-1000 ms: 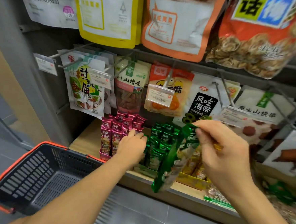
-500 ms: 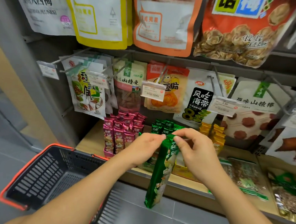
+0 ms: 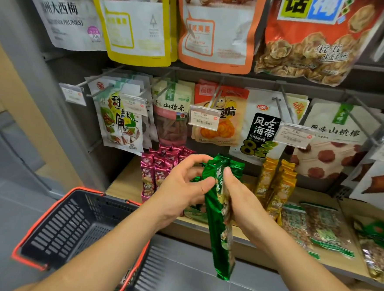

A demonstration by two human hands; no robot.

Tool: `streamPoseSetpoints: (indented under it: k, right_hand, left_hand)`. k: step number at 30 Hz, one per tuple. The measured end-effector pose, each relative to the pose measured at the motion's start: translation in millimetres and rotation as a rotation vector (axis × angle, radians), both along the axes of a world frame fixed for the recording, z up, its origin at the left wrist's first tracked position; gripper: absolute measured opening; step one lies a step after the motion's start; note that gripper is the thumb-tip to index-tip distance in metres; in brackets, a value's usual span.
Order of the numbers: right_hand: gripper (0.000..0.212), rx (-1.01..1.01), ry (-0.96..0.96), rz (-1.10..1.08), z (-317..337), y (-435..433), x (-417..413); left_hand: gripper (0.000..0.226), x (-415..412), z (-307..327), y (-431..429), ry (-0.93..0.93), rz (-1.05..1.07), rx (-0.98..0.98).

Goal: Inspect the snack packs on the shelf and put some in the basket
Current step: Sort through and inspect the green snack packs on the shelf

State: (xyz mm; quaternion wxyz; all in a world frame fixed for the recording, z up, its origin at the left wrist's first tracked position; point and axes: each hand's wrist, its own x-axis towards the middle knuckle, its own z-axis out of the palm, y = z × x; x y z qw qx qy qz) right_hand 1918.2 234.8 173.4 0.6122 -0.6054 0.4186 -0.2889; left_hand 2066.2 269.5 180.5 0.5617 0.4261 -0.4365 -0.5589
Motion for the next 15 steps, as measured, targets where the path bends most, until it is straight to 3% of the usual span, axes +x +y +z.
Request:
streamPoseSetpoints:
  k: [9, 15]
  right_hand:
    - [0.080, 0.080, 0.175, 0.079, 3.4, 4.3, 2.0]
    - [0.080, -0.003, 0.312, 0.080, 6.2, 1.7, -0.3]
  left_hand:
    - [0.036, 8.4, 10.7, -0.6, -0.358, 0.198, -0.123]
    - [0.016, 18.4, 12.1, -1.1, -0.410, 0.180, -0.075]
